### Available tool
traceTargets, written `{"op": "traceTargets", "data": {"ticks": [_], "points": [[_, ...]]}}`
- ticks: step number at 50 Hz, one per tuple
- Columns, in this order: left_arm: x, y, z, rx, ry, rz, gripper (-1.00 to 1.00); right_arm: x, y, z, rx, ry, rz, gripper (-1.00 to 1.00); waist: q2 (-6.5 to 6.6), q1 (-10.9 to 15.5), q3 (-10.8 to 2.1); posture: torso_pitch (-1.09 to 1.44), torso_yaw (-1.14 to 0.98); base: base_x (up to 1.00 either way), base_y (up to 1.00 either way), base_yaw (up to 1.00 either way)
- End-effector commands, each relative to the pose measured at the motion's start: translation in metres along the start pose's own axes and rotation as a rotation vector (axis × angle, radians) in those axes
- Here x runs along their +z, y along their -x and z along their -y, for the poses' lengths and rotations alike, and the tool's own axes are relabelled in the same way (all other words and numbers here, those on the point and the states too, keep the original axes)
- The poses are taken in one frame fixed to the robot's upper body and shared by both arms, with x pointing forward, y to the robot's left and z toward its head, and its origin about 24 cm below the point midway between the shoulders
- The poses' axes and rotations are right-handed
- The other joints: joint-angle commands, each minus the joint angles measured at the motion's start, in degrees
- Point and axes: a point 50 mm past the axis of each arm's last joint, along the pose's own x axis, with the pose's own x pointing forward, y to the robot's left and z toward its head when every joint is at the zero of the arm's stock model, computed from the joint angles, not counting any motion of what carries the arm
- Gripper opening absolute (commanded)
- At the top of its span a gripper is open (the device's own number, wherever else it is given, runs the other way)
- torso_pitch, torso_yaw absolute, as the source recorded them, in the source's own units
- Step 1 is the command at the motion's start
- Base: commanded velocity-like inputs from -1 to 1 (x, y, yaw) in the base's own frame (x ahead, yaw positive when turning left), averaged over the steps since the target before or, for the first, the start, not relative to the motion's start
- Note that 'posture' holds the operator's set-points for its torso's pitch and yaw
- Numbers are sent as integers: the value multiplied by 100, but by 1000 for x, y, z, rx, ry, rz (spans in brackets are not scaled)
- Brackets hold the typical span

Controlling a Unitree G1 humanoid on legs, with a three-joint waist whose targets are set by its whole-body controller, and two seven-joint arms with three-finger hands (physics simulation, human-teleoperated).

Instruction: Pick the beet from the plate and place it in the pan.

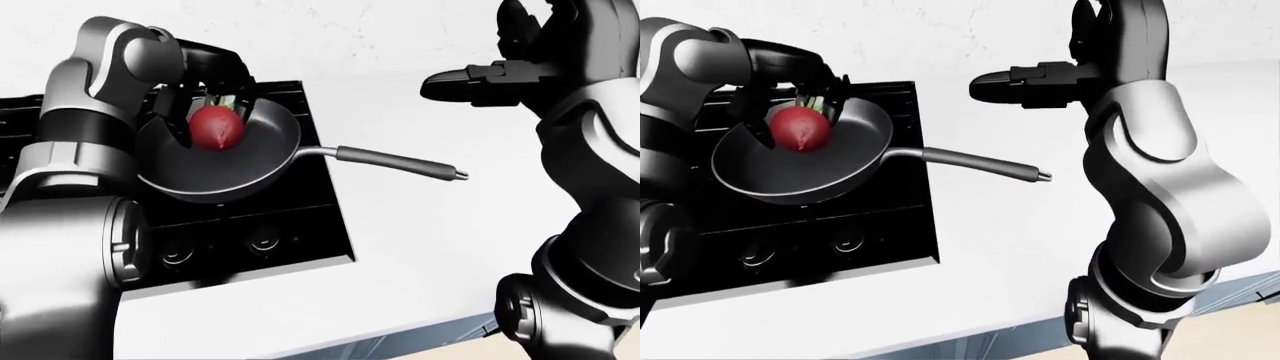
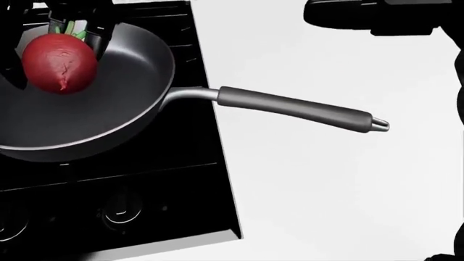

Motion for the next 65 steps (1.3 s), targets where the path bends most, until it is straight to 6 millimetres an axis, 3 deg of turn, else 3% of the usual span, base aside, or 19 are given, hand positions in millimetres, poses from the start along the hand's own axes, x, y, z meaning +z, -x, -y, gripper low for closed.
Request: {"op": "traceTargets", "data": {"ticks": [1, 43, 65], "points": [[4, 14, -22, 98, -26, 4, -100, 14, 2, 2, -14, -6, 75, 100, 21, -3, -182, 0, 0, 0, 0, 0], [-1, 8, -7, 73, -21, -4, -100, 14, 3, 4, -18, -7, 78, 100, 25, -3, -198, 0, 0, 0, 0, 0], [-10, 5, -6, 166, -54, -65, -100, 14, 2, 4, -18, -8, 76, 100, 43, -21, -213, 0, 0, 0, 0, 0]]}}
